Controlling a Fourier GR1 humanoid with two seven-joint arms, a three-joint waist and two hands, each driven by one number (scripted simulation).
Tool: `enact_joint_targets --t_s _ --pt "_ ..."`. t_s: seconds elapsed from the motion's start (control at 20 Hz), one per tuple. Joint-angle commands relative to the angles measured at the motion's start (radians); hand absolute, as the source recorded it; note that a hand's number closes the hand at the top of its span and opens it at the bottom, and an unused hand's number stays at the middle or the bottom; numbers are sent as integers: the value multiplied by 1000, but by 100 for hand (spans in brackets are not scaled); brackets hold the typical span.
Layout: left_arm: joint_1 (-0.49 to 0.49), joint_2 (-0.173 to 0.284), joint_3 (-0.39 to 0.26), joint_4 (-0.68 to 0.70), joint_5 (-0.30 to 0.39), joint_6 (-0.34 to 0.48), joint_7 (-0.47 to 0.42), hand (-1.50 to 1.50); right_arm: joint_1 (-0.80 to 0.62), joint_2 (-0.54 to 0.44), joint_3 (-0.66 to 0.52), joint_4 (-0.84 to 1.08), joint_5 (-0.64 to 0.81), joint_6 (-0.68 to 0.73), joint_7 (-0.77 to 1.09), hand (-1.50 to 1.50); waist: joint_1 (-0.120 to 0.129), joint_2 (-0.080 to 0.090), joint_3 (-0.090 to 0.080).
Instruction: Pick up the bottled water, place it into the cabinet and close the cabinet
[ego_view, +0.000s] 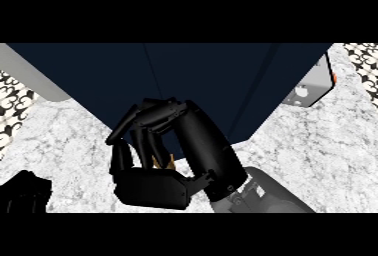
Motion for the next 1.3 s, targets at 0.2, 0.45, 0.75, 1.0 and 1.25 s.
enact_joint_targets --t_s 0.2,0.45,0.75,1.0,1.25 --pt "40 12 73 16 36 -57 8 150 -160 3 -274 418 -219 255 -185 150 -21 -1 1" --pt "39 7 72 11 23 -89 -1 150 -197 -39 -360 680 -224 366 -357 150 -14 4 1" --pt "25 -3 56 -2 0 -67 13 150 -234 -95 -405 756 -241 431 -408 150 -10 12 1" --pt "4 10 57 -24 2 -54 48 150 -251 -114 -426 788 -250 456 -447 150 -15 14 2" --pt "-34 1 67 -16 12 -45 57 150 -255 -92 -410 836 -238 466 -483 150 -15 14 1"
